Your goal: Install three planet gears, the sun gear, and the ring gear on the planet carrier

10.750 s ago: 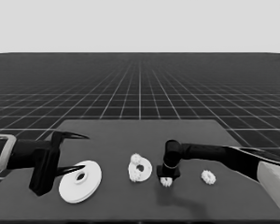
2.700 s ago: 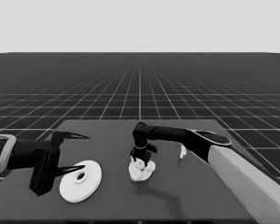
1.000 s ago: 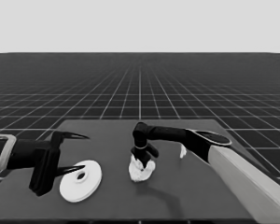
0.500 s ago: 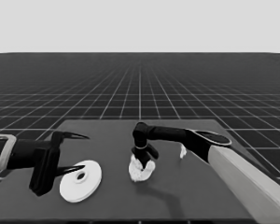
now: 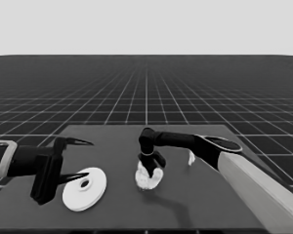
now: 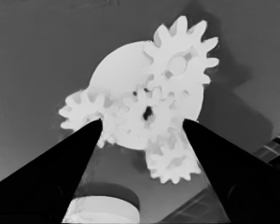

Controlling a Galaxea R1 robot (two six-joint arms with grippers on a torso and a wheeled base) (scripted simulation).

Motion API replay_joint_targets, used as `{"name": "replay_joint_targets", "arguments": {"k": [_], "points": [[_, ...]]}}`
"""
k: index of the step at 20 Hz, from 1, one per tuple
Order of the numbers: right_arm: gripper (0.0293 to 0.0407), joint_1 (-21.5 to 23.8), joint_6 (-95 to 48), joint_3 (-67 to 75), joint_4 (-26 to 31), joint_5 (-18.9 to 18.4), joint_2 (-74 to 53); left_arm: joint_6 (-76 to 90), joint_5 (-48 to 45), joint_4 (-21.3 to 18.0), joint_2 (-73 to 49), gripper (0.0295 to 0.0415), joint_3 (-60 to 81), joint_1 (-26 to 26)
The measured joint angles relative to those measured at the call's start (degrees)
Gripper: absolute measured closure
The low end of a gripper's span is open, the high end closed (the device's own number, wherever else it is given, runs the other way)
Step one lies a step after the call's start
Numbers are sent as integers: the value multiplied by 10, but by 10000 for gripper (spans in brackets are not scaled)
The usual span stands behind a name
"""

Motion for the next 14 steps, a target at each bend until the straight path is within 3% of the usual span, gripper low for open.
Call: {"name": "replay_joint_targets", "arguments": {"k": [1,2,8,9,10,12,14], "points": [[320,0,1,0,0,0,0,0,0,0,0,326,0,0],[317,0,2,0,0,0,0,0,0,0,0,326,0,0],[315,0,3,0,0,0,0,0,0,0,0,326,0,0],[307,28,-222,23,24,-16,-5,0,0,0,0,326,0,0],[309,49,-364,33,40,-22,-7,0,0,0,0,326,0,0],[314,69,-499,40,56,-24,-9,0,0,0,0,326,0,0],[315,75,-546,41,62,-23,-10,0,0,0,0,326,0,0]]}}
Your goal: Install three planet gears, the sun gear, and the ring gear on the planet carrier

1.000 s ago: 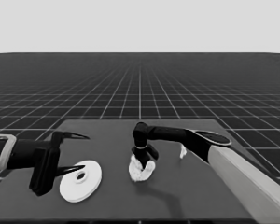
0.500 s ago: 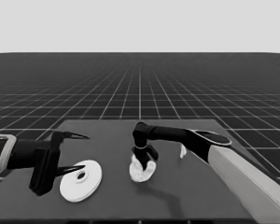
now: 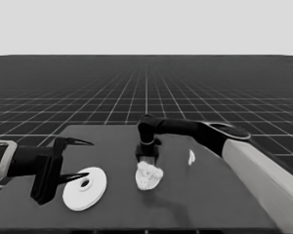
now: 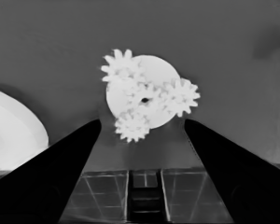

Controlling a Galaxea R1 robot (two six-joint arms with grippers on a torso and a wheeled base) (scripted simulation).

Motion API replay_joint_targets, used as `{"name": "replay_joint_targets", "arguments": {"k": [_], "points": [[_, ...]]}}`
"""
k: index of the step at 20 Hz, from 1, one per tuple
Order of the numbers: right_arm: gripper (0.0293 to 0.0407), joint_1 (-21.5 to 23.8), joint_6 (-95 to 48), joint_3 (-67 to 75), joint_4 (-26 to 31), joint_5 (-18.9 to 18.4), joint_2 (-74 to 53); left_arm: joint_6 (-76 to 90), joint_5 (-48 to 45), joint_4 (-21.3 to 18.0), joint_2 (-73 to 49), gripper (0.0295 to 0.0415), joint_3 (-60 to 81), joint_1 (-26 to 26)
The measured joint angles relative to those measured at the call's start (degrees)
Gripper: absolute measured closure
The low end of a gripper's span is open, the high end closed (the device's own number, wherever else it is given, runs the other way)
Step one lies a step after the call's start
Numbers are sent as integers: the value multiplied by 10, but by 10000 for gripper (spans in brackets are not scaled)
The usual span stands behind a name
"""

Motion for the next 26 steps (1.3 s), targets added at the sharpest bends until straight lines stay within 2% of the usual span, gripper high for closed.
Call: {"name": "replay_joint_targets", "arguments": {"k": [4,5,6,7,8,10,14,15,16,17,18,19,20,22,24,25,26], "points": [[315,3,-22,1,3,0,0,0,0,0,0,326,0,0],[296,-69,-257,263,-123,84,-158,0,0,0,0,326,0,0],[305,-137,-405,470,-198,134,-401,0,0,0,0,326,0,0],[311,-174,-492,592,-242,162,-553,0,0,0,0,326,0,0],[314,-194,-543,665,-269,179,-638,0,0,0,0,326,0,0],[315,-211,-591,733,-293,196,-714,0,0,0,0,326,0,0],[315,-217,-614,764,-305,204,-748,0,0,0,0,326,0,0],[315,-218,-615,766,-305,204,-749,-278,220,263,24,316,-12,95],[315,-218,-616,767,-306,204,-750,-559,454,229,111,303,-60,134],[315,-218,-616,768,-306,204,-751,-716,515,102,174,309,-147,143],[315,-218,-616,768,-306,205,-751,-785,507,16,203,317,-226,151],[315,-218,-616,768,-306,205,-751,-812,495,-36,219,322,-281,157],[315,-218,-617,768,-306,205,-752,-823,487,-67,228,324,-318,161],[315,-218,-617,768,-306,205,-752,-828,480,-96,238,326,-358,165],[315,-218,-617,768,-306,205,-752,-828,477,-107,242,326,-374,166],[315,-218,-617,768,-306,205,-752,-823,451,-58,250,326,-391,220],[315,-218,-617,768,-306,205,-752,-818,433,-31,258,326,-409,256]]}}
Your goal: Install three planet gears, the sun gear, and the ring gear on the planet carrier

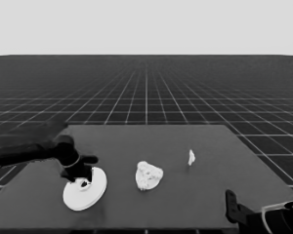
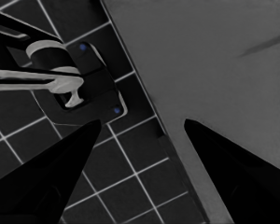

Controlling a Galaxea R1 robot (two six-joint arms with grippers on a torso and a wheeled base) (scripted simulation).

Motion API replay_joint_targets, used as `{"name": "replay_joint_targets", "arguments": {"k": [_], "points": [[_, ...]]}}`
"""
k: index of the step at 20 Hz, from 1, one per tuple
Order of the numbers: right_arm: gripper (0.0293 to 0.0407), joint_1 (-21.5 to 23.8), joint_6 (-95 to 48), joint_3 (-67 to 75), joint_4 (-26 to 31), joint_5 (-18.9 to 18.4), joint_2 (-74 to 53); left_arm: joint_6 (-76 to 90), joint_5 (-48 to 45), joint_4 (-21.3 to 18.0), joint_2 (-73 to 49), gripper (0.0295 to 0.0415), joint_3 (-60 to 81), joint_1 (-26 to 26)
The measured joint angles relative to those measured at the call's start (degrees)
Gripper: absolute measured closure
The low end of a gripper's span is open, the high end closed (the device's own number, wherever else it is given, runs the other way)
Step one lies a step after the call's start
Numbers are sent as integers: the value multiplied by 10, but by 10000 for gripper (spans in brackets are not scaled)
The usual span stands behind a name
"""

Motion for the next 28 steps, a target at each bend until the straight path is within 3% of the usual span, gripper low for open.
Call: {"name": "replay_joint_targets", "arguments": {"k": [3,8,9,18,19,21,28], "points": [[315,0,0,0,0,0,0,8,-21,27,13,326,-28,36],[315,0,0,0,0,0,0,10,-27,33,16,326,-36,43],[315,0,0,0,0,0,0,10,-27,33,16,361,-36,44],[315,0,0,0,0,0,0,10,-27,33,16,362,-36,44],[315,0,0,0,0,0,0,-1,4,-8,-1,362,1,-1],[315,0,0,0,0,0,0,-7,30,-55,-11,362,23,-59],[315,0,0,0,0,0,0,-8,43,-81,-13,362,26,-88]]}}
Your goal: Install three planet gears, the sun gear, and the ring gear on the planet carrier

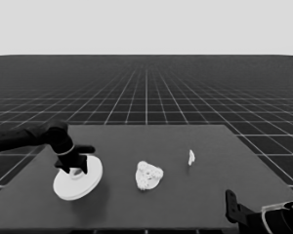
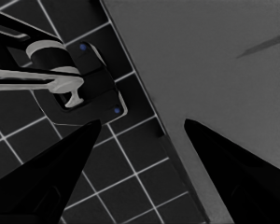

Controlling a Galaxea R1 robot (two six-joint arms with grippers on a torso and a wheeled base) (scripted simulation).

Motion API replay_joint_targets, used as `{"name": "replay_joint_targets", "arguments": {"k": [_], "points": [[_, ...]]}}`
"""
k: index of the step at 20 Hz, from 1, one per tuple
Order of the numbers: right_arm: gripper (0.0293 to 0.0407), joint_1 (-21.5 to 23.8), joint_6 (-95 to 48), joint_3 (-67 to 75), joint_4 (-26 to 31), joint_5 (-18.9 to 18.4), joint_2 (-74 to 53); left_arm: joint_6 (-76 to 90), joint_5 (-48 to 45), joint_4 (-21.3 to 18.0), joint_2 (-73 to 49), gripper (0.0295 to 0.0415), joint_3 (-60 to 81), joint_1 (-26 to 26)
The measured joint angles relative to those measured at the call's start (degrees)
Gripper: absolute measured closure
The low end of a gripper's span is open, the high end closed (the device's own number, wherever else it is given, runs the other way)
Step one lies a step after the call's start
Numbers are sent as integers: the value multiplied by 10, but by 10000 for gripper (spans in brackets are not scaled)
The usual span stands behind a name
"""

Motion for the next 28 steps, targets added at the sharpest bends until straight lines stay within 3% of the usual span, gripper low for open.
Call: {"name": "replay_joint_targets", "arguments": {"k": [1,3,6,10,12,15,28], "points": [[315,0,0,0,0,0,0,-171,21,15,105,362,-25,4],[315,0,0,0,0,0,0,-231,29,17,377,362,-167,8],[315,0,0,0,0,0,0,-176,21,17,491,362,-316,11],[315,0,0,0,0,0,0,-156,18,16,516,362,-360,11],[315,0,0,0,0,0,0,-143,8,51,522,362,-381,48],[315,0,0,0,0,0,0,-136,3,65,526,362,-394,63],[315,0,0,0,0,0,0,-102,1,68,528,362,-395,66]]}}
